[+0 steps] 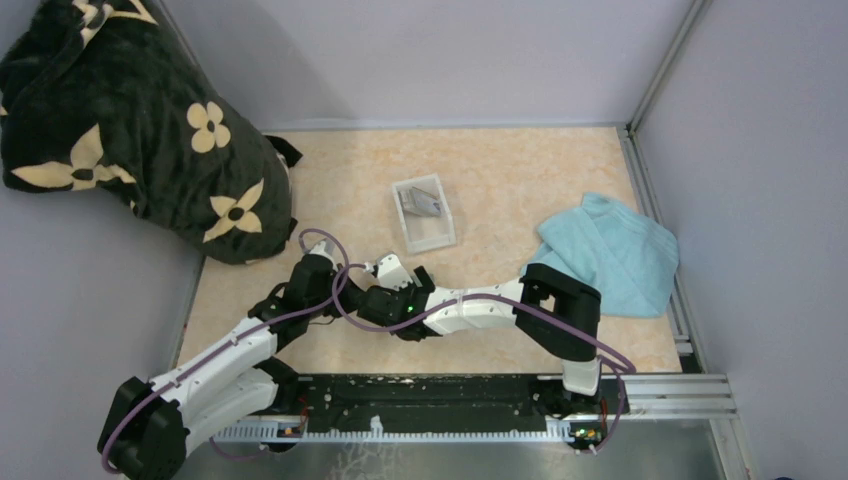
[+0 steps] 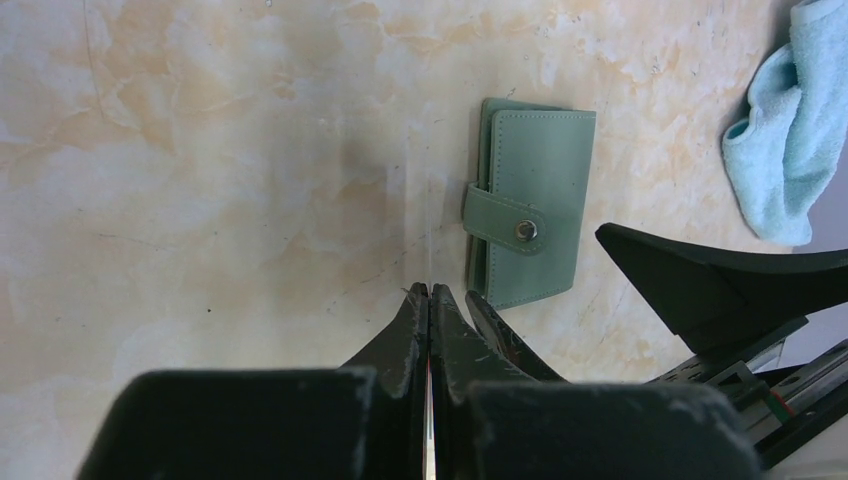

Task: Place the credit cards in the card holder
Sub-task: Open the card holder at the center of the board.

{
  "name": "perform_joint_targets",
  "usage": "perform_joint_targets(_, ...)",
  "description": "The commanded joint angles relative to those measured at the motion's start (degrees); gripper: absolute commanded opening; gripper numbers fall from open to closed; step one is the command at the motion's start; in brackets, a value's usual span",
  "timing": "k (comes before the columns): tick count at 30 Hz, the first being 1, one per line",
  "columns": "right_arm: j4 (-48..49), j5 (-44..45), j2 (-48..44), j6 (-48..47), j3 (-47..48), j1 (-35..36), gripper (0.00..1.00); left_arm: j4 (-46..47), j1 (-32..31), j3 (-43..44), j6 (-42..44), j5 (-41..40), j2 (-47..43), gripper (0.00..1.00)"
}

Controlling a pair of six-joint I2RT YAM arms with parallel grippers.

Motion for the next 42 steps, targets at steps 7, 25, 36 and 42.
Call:
perform_joint_targets(7,0.01,0.97,1.41,-0.87,2.04,-1.79,0.83,2.30,-0.30,-0.78,0.67,-0.44,-1.34,0.00)
perform_joint_targets(25,3.41,-2.19,-5.32,-2.46,-3.81,-3.35,0.51,4.52,-0.29,-1.82,-0.53,-0.32,-1.25,0.00)
perform_joint_targets(36,2.34,0.34,-8.72,-5.39,-4.62,-4.04,0.40,6.28,-0.29,-1.63,-1.26,-0.34,-1.22,0.00)
perform_joint_targets(42,1.33,0.95,-10.77,-5.48,-6.27,-4.46,0.46,7.56,-0.42,-1.31,-1.13,0.38,-0.84,0.00)
